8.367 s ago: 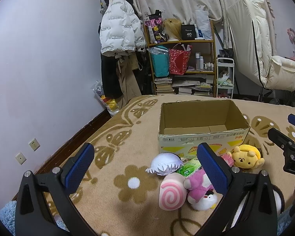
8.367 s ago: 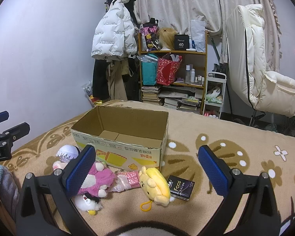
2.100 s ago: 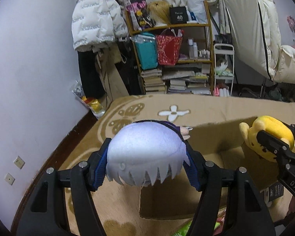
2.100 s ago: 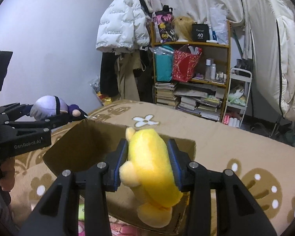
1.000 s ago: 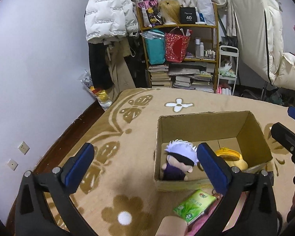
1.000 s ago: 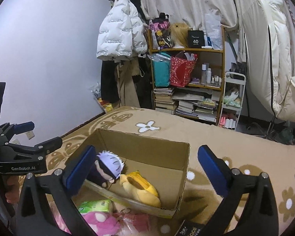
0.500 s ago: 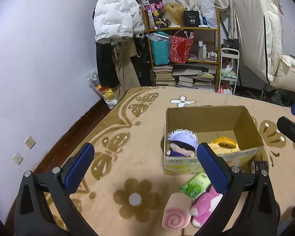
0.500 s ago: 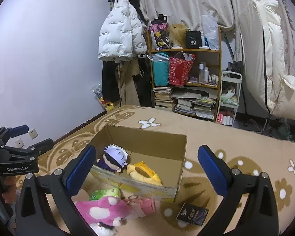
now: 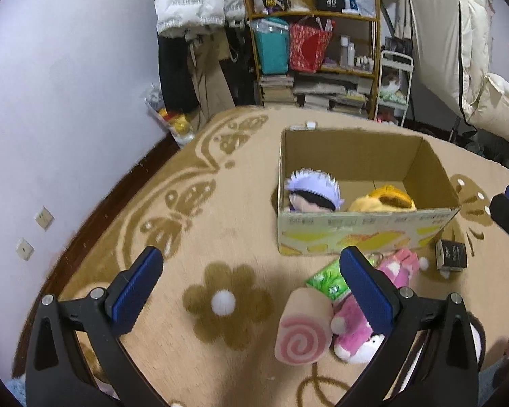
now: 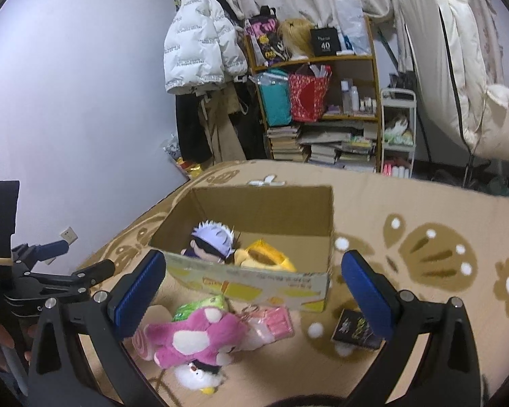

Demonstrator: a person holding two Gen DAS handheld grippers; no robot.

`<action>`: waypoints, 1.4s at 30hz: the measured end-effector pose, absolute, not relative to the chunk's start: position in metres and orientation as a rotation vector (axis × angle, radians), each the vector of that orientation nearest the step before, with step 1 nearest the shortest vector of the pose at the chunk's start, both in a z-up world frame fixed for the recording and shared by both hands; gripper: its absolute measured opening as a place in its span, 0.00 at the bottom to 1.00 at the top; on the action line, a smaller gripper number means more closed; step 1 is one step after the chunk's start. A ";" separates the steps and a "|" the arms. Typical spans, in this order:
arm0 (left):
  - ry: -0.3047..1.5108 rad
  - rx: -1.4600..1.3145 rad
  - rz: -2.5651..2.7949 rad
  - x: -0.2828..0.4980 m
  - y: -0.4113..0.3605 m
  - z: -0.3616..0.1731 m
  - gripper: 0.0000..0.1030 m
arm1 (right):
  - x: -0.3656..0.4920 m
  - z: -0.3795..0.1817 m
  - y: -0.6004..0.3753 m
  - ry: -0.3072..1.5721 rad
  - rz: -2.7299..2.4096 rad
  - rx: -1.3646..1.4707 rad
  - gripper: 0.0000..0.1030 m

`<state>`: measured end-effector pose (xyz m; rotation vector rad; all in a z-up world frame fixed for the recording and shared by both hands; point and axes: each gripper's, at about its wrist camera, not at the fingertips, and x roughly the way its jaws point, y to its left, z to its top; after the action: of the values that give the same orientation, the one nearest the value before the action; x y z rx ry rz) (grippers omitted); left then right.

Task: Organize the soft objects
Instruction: 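Grasp the pink swirl cake cushion with the left gripper while the right grasps the pink bear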

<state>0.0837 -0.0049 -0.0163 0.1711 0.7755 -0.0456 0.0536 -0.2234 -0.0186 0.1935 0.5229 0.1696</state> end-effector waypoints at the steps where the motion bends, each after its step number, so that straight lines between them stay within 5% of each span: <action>1: 0.793 0.164 -0.049 0.085 -0.004 -0.020 1.00 | 0.055 -0.023 -0.222 0.532 0.174 0.201 1.00; 16: 0.968 0.138 -0.070 0.101 -0.003 -0.065 1.00 | 0.077 -0.072 -0.204 0.661 0.216 0.294 1.00; 25: 1.059 0.151 -0.087 0.105 -0.009 -0.088 1.00 | 0.093 -0.095 -0.199 0.748 0.263 0.368 0.82; 33: 1.124 0.148 -0.085 0.110 -0.012 -0.107 1.00 | 0.106 -0.121 -0.192 0.844 0.284 0.442 0.81; 37: 1.153 0.147 -0.091 0.109 -0.014 -0.114 0.99 | 0.112 -0.131 -0.185 0.882 0.288 0.431 0.72; 42: 1.179 0.131 -0.089 0.111 -0.015 -0.122 0.87 | 0.117 -0.139 -0.184 0.905 0.305 0.448 0.72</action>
<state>0.1106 -0.0147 -0.1224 0.1309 1.1785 -0.0893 0.1172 -0.1841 -0.1387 0.4485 0.9050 0.3053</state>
